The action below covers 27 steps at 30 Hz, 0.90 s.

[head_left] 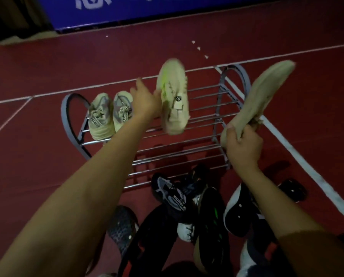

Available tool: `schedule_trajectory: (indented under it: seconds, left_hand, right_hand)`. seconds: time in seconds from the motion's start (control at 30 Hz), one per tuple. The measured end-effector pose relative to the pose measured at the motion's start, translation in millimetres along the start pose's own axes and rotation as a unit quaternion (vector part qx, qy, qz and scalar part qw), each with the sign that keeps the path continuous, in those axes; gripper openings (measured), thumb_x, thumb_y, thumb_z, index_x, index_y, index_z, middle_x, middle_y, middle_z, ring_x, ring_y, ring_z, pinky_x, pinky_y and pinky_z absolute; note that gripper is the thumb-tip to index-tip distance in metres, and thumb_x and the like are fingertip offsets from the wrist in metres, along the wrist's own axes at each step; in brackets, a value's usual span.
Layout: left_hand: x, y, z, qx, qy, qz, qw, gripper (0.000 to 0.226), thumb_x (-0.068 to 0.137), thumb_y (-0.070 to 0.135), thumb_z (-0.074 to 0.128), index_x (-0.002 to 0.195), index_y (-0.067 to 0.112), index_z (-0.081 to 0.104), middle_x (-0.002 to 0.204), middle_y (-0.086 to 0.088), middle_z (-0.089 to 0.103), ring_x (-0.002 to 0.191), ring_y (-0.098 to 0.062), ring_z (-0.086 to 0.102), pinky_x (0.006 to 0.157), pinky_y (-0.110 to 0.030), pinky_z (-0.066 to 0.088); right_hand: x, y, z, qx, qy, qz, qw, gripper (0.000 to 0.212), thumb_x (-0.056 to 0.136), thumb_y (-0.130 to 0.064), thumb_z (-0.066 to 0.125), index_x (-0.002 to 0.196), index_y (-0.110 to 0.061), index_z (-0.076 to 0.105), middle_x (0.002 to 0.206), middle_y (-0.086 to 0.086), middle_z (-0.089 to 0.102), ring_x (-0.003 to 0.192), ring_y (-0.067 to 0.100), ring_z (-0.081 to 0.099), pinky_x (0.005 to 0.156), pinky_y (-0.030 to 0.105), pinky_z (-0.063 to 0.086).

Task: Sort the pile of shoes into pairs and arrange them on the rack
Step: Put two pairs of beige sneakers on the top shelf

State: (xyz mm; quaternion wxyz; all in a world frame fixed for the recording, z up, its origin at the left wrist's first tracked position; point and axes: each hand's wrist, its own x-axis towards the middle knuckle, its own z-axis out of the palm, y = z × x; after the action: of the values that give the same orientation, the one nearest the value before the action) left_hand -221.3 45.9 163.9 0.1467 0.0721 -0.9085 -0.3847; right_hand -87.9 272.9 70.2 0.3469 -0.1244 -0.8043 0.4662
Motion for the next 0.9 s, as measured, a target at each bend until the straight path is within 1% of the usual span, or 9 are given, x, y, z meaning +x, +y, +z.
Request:
schedule_trajectory:
  seconds: [0.1, 0.13, 0.23, 0.37, 0.47, 0.57, 0.73, 0.8, 0.9]
  left_hand:
    - [-28, -27, 30, 0.109, -0.131, 0.104, 0.98, 0.056, 0.097, 0.059, 0.047, 0.129, 0.013, 0.055, 0.14, -0.023, 0.056, 0.123, -0.043, 0.06, 0.091, -0.04, 0.049]
    - [-40, -35, 40, 0.121, -0.159, 0.122, 0.972, 0.066, 0.095, 0.065, 0.045, 0.139, 0.017, 0.049, 0.152, -0.019, 0.046, 0.129, -0.041, 0.057, 0.098, -0.041, 0.049]
    - [-66, -55, 55, 0.162, -0.103, 0.184, 0.964, 0.095, 0.088, 0.074, 0.05, 0.163, 0.025, 0.018, 0.17, -0.012, 0.021, 0.147, -0.038, 0.04, 0.113, -0.052, 0.043]
    - [-71, -83, 51, 0.112, -0.048, 0.303, 0.945, 0.082, 0.092, 0.05, 0.065, 0.159, 0.013, 0.033, 0.164, -0.016, 0.033, 0.146, -0.036, 0.041, 0.112, -0.049, 0.045]
    - [-76, -85, 45, 0.1, -0.052, 0.306, 0.945, 0.073, 0.09, 0.042, 0.069, 0.151, 0.014, 0.041, 0.151, -0.011, 0.047, 0.131, -0.031, 0.053, 0.104, -0.047, 0.049]
    - [-69, -71, 48, 0.101, -0.003, 0.284, 0.954, 0.065, 0.087, 0.045, 0.068, 0.141, 0.013, 0.049, 0.142, -0.009, 0.052, 0.129, -0.029, 0.051, 0.104, -0.049, 0.047]
    - [-54, -39, 69, 0.102, -0.06, 0.28, 0.953, 0.069, 0.091, 0.044, 0.068, 0.15, 0.015, 0.045, 0.158, -0.01, 0.043, 0.148, -0.035, 0.034, 0.118, -0.049, 0.037]
    - [-52, -32, 76, 0.101, -0.065, 0.255, 0.959, 0.057, 0.091, 0.039, 0.07, 0.141, 0.016, 0.055, 0.147, -0.007, 0.054, 0.145, -0.036, 0.034, 0.113, -0.05, 0.04]
    - [-53, -29, 80, 0.056, -0.03, 0.235, 0.97, 0.037, 0.087, 0.031, 0.075, 0.118, 0.012, 0.066, 0.125, -0.007, 0.065, 0.133, -0.035, 0.042, 0.108, -0.04, 0.039]
  right_hand:
    - [6, -15, 4, -0.053, -0.045, -0.073, 0.995, 0.041, 0.095, -0.033, 0.058, 0.066, -0.006, 0.049, 0.057, 0.006, 0.051, 0.054, 0.026, 0.051, 0.051, 0.038, 0.04]
    - [9, -20, 6, -0.071, -0.053, -0.103, 0.991, 0.039, 0.095, -0.031, 0.058, 0.067, -0.006, 0.049, 0.059, 0.007, 0.052, 0.055, 0.026, 0.051, 0.051, 0.037, 0.038]
    - [26, -39, 15, -0.125, -0.081, -0.171, 0.974, 0.036, 0.095, -0.028, 0.054, 0.065, -0.014, 0.04, 0.063, 0.005, 0.049, 0.061, 0.031, 0.053, 0.051, 0.034, 0.034]
    - [67, -85, 52, -0.291, -0.2, -0.176, 0.919, 0.009, 0.087, -0.021, 0.056, 0.084, -0.014, 0.051, 0.09, 0.012, 0.062, 0.089, 0.035, 0.063, 0.063, 0.034, 0.04]
    - [86, -97, 73, -0.307, -0.305, -0.105, 0.895, 0.029, 0.079, -0.029, 0.067, 0.104, -0.016, 0.063, 0.105, 0.01, 0.068, 0.099, 0.033, 0.066, 0.071, 0.031, 0.045]
    - [87, -98, 79, -0.182, -0.289, -0.011, 0.94, 0.048, 0.068, -0.039, 0.078, 0.103, -0.016, 0.056, 0.1, 0.004, 0.062, 0.092, 0.026, 0.062, 0.064, 0.03, 0.043]
    - [74, -71, 81, -0.265, -0.223, 0.055, 0.936, 0.096, 0.066, -0.068, 0.061, 0.142, -0.015, 0.036, 0.149, 0.016, 0.036, 0.139, 0.039, 0.03, 0.112, 0.051, 0.03]
    - [78, -55, 77, -0.219, -0.28, 0.136, 0.925, 0.101, 0.071, -0.072, 0.062, 0.146, -0.012, 0.033, 0.148, 0.015, 0.044, 0.136, 0.038, 0.04, 0.11, 0.047, 0.037]
    - [80, -47, 71, -0.165, -0.25, 0.103, 0.949, 0.098, 0.065, -0.069, 0.074, 0.137, -0.012, 0.041, 0.133, 0.011, 0.059, 0.125, 0.034, 0.053, 0.097, 0.043, 0.05]
